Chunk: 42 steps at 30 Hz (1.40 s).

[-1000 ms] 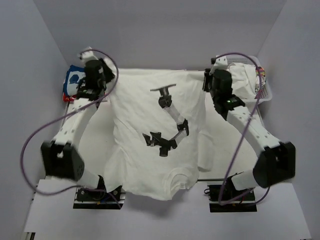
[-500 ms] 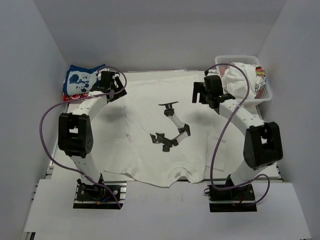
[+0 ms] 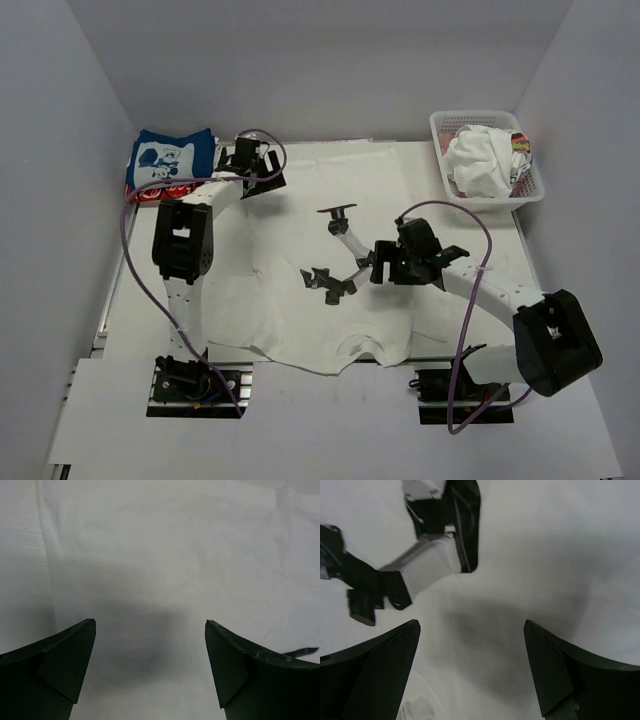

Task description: Fold and stack the t-shirts

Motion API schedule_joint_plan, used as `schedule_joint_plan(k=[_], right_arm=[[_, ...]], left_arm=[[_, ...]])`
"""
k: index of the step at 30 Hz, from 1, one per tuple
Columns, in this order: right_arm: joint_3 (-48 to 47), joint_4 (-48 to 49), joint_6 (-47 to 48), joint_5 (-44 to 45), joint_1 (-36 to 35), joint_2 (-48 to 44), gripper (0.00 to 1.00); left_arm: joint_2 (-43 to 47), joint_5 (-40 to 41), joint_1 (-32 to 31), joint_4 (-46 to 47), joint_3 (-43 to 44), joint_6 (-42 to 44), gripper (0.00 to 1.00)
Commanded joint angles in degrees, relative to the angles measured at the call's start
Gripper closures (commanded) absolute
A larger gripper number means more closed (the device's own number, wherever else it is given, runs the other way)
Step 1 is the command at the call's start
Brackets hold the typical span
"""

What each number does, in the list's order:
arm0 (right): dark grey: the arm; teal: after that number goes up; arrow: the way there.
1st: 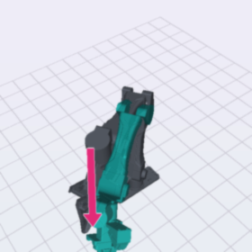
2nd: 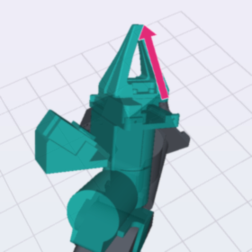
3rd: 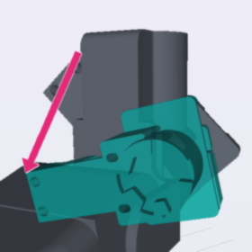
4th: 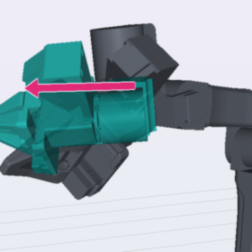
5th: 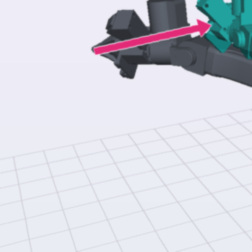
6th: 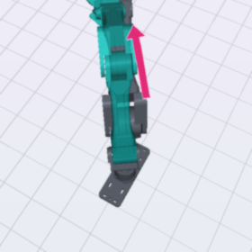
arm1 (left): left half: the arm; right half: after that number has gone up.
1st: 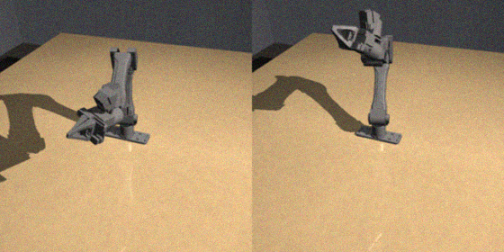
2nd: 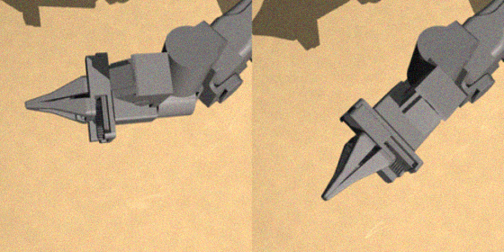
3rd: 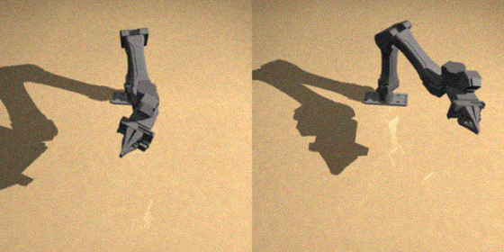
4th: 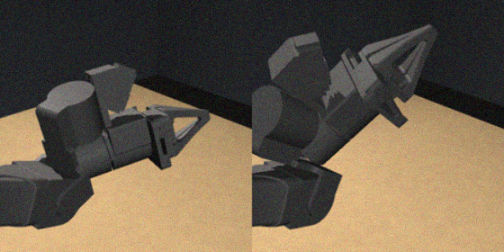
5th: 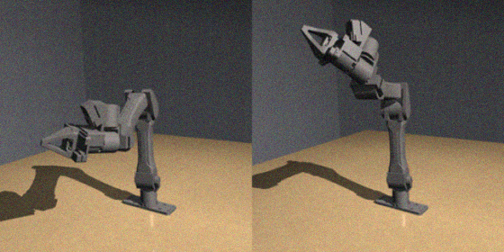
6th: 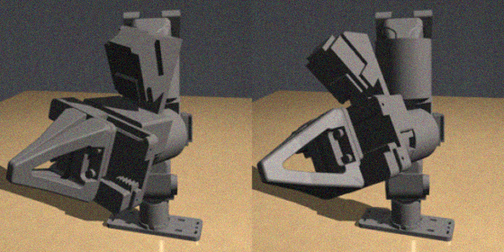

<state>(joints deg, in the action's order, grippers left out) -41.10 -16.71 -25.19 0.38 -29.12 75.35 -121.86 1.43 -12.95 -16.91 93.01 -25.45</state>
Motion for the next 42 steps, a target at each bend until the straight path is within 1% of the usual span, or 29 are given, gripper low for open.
schedule_joint_plan(k=[1, 3, 6, 7, 8, 9, 10, 11, 12, 13, 14, 15, 16, 17, 18, 19, 20, 21, 22, 24, 26, 29, 30, 31, 33, 36, 40, 41, 42], right_arm=[[2.6, -1.1, -3.1, 2.7, -0.8, 1.3, 0.10], [1.9, -1.9, -3.7, 5.3, -0.5, 3.4, 0.10], [-2.5, -2.5, -3.1, 9.3, -0.1, 10.0, 0.10], [-3.4, -2.8, -2.8, 10.7, 0.0, 12.8, 0.10], [-6.7, -2.9, -3.0, 11.6, 0.5, 14.4, 0.10], [-7.8, -2.7, -3.1, 13.6, 0.8, 18.9, 0.10], [-9.0, -2.0, -3.4, 14.3, 1.7, 20.6, 0.10], [-14.3, -1.8, -3.3, 15.0, 3.0, 22.4, 0.10], [-16.4, -1.7, -3.0, 16.4, 3.5, 28.1, 0.10], [-18.7, -3.1, -1.3, 16.5, 4.7, 30.3, 0.10], [-28.4, -4.3, -0.4, 16.2, 5.7, 32.6, 0.10], [-31.7, -6.1, 2.3, 15.4, 6.6, 38.8, 0.10], [-34.5, -6.8, 5.4, 15.0, 6.7, 40.6, 0.10], [-42.5, -6.8, 6.5, 13.9, 7.2, 43.5, 0.10], [-44.7, -5.8, 10.6, 11.3, 7.6, 45.5, 0.10], [-46.5, -5.8, 13.4, 10.4, 7.8, 46.4, 0.10], [-52.2, -5.7, 15.6, 8.3, 7.9, 47.0, 0.10], [-53.5, -5.5, 16.6, 7.0, 7.9, 46.9, 0.10], [-55.9, -5.3, 17.4, 5.4, 7.8, 45.3, 0.10], [-56.1, -3.8, 18.6, 5.1, 7.3, 43.2, 0.10], [-54.0, -2.8, 18.1, 2.8, 7.3, 38.3, 0.10], [-47.3, -2.0, 17.4, 2.2, 7.2, 31.3, 0.10], [-45.5, -0.6, 17.0, 2.9, 7.0, 28.5, 0.10], [-41.1, -0.6, 16.0, 3.6, 7.1, 27.3, 0.10], [-39.1, -1.7, 13.4, 6.4, 7.3, 24.2, 0.10], [-38.3, -2.7, 13.0, 10.8, 7.7, 25.2, 0.10], [-50.4, -8.5, 12.3, 11.5, 8.0, 32.2, 0.10], [-51.2, -8.2, 11.7, 11.0, 8.5, 35.8, 0.10], [-52.5, -7.7, 11.0, 10.4, 8.6, 36.6, 0.10]], left_arm=[[-3.8, 3.7, -0.9, -8.0, 6.1, 1.6, 0.00], [-4.4, 3.1, -1.5, -8.1, 4.6, 0.9, 0.00], [-3.0, 1.8, -1.5, -7.5, -2.4, -1.6, 0.00], [-1.9, 1.8, -1.5, -7.5, -7.1, -2.3, 0.00], [1.2, 4.9, -1.5, -8.2, -9.8, -4.2, 0.00], [3.0, 6.4, -1.5, -9.1, -15.1, -5.6, 0.00], [4.9, 8.5, -1.5, -9.9, -17.9, -6.8, 0.00], [7.1, 9.5, -1.5, -10.7, -20.7, -8.2, 0.00], [11.6, 10.2, -1.5, -13.3, -26.4, -12.0, 0.00], [13.9, 10.2, -1.5, -14.5, -29.3, -13.9, 0.00], [16.2, 10.2, -1.5, -15.9, -32.1, -15.6, 0.00], [18.6, 10.2, -2.2, -18.8, -37.5, -18.3, 0.00], [23.4, 9.1, -2.3, -20.3, -40.3, -19.6, 0.00], [26.4, 8.2, -3.0, -21.3, -43.1, -20.9, 0.00], [29.4, 6.8, -4.1, -22.0, -48.9, -22.2, 0.00], [32.7, 3.2, -4.6, -22.0, -51.7, -22.8, 0.02], [39.9, 1.8, -5.1, -23.0, -54.2, -23.5, 0.02], [43.6, 0.5, -5.7, -23.6, -57.8, -24.3, 0.02], [47.2, -2.1, -6.3, -24.1, -58.8, -24.3, 0.02], [55.7, -2.9, -6.3, -25.7, -57.9, -24.3, 0.02], [58.9, -2.9, -6.8, -26.5, -53.1, -21.8, 0.00], [60.3, -4.9, -6.8, -25.4, -46.2, -17.9, 0.00], [60.3, -4.9, -6.8, -24.4, -45.2, -17.3, 0.00], [59.8, -4.9, -6.8, -22.9, -44.4, -16.5, 0.00], [57.4, -2.0, -6.8, -19.0, -42.1, -15.2, 0.00], [50.5, 0.7, -6.8, -18.2, -36.5, -12.2, 0.00], [43.6, -0.3, -6.8, -14.9, -32.9, -8.7, 0.00], [42.7, -1.2, -6.8, -13.0, -32.9, -8.2, 0.00], [41.8, -2.2, -6.8, -11.8, -32.9, -7.6, 0.00]])
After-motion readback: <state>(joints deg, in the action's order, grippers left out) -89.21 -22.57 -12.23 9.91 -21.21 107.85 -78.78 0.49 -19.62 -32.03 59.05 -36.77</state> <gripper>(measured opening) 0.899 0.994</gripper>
